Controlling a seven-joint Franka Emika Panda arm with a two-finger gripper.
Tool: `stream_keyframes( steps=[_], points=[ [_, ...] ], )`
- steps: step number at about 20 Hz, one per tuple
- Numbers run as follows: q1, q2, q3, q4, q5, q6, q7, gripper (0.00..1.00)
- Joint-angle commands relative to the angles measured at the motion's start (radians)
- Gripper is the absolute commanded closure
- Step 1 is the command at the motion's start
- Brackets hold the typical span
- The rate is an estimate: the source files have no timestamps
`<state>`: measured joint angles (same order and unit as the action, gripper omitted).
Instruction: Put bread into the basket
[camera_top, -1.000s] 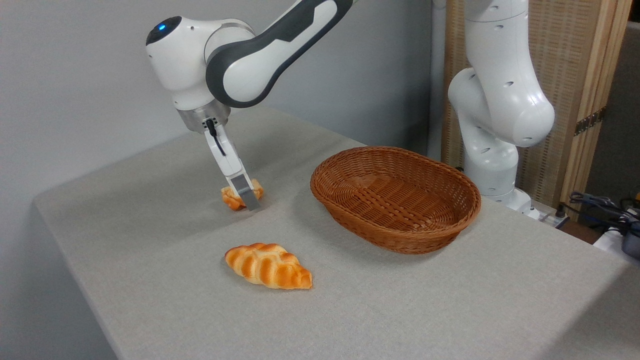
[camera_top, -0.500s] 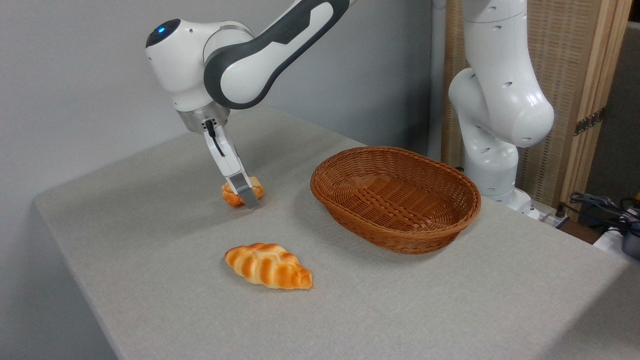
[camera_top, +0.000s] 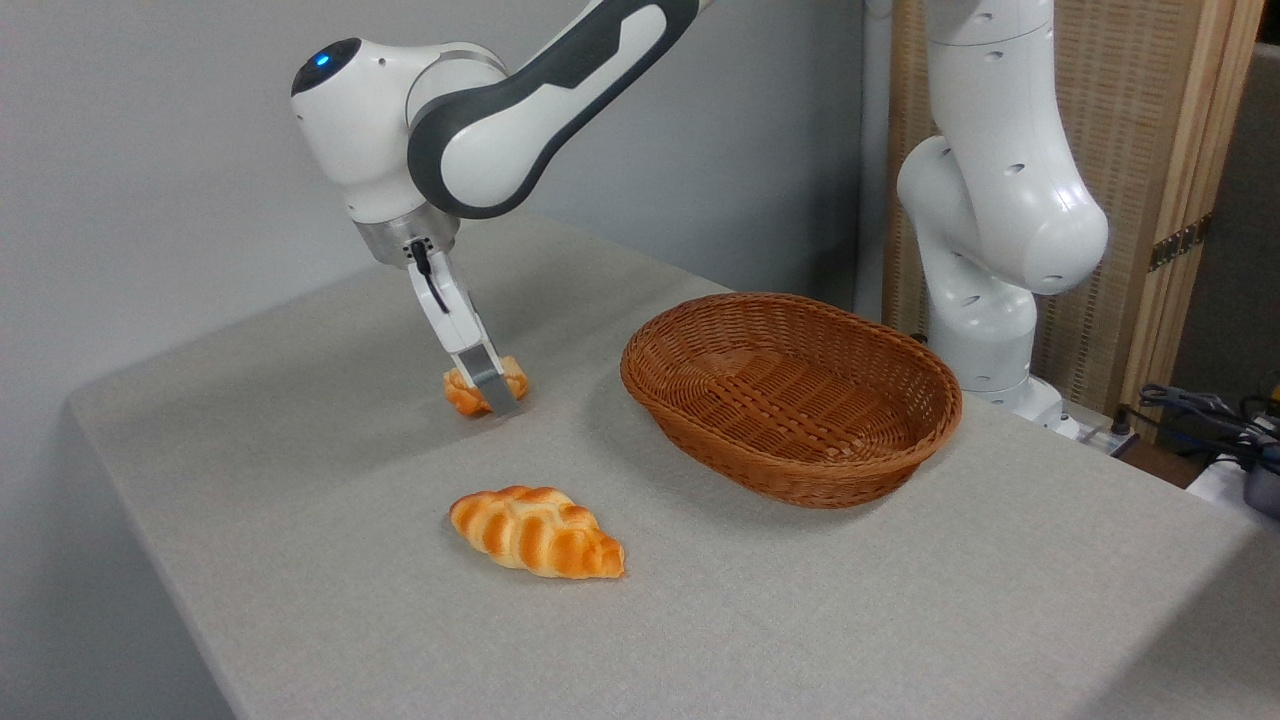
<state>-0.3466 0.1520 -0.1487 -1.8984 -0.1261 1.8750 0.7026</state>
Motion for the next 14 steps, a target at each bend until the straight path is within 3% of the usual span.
stream_keyframes(
  steps=[1, 14],
  points=[
    [-0.005, 0.017, 0.011, 0.012, -0.006, 0.018, 0.011, 0.68],
    [0.009, -0.072, 0.047, 0.032, -0.015, -0.039, 0.015, 0.68]
  ],
)
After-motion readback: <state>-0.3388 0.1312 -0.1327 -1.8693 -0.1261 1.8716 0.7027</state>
